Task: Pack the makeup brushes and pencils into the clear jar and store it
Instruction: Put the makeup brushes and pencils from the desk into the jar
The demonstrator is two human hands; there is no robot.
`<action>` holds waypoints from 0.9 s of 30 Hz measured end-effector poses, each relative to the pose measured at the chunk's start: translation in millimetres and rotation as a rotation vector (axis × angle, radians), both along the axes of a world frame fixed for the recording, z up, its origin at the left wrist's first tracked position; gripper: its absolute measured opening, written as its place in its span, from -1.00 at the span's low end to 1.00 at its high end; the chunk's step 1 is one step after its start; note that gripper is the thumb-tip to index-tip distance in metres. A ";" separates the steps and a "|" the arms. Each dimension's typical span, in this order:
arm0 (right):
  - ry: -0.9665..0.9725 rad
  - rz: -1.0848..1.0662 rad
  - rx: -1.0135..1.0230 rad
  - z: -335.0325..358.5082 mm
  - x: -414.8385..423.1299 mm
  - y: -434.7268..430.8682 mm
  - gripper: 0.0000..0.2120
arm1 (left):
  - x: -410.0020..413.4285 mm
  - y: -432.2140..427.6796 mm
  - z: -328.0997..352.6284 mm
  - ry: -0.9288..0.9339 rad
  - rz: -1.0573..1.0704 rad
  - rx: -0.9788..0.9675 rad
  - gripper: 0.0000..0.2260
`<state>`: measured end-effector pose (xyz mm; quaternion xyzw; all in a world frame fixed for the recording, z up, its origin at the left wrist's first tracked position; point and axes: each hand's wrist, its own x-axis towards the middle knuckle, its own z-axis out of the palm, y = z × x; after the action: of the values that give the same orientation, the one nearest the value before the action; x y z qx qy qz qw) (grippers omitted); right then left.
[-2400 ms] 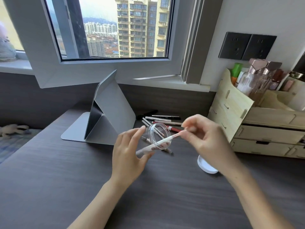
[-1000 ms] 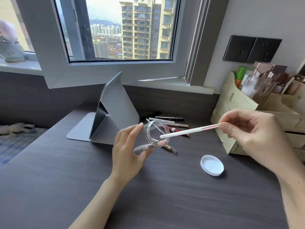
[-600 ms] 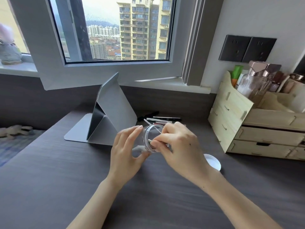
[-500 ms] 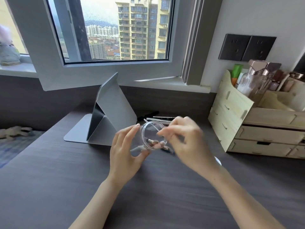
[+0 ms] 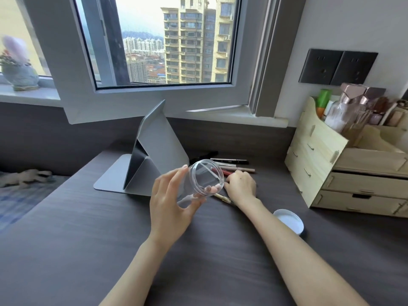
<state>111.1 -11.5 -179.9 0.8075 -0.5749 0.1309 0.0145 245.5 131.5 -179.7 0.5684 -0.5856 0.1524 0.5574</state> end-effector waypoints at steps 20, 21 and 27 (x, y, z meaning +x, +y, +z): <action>-1.185 0.277 -0.160 120.3 -147.4 115.4 -0.83 | -3.1 -1.3 -4.0 -0.020 0.001 0.028 -0.36; -1.147 0.289 -0.170 122.1 -143.6 120.1 -0.83 | -3.1 -1.3 -4.3 -0.028 -0.003 0.034 -0.36; -0.668 0.420 -0.393 97.4 -76.1 113.3 -0.85 | -4.6 -0.5 -4.6 -0.112 -0.078 -0.005 -0.47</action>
<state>35.0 101.8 -82.4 0.8022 -0.3357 0.4917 -0.0458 240.9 131.0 -184.3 0.5342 -0.6374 0.1638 0.5306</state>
